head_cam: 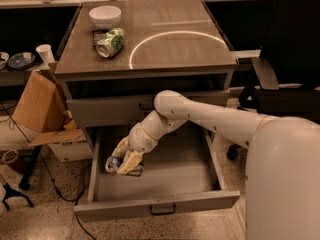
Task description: Place redbull can into middle drawer
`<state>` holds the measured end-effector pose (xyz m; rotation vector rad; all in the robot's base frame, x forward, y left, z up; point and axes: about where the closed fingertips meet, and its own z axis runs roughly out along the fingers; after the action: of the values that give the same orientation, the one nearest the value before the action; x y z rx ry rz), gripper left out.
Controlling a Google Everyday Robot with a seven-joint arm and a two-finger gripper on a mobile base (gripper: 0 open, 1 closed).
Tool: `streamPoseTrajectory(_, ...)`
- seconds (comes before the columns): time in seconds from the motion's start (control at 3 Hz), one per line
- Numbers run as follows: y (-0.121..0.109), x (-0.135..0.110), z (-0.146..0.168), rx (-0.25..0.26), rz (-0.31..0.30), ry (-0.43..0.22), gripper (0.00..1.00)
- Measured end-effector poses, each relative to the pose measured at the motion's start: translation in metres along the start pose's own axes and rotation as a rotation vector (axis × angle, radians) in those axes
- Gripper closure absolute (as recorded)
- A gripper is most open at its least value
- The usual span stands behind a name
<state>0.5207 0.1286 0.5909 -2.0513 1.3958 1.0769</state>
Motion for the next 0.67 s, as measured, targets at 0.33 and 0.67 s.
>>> streamPoseTrajectory(0.33, -0.006, -0.003, 0.027, 0.024, 0.01, -0.019, 1.0)
streamPoseTrajectory(0.67, -0.012, -0.006, 0.057, 0.07, 0.021, -0.032, 0.86)
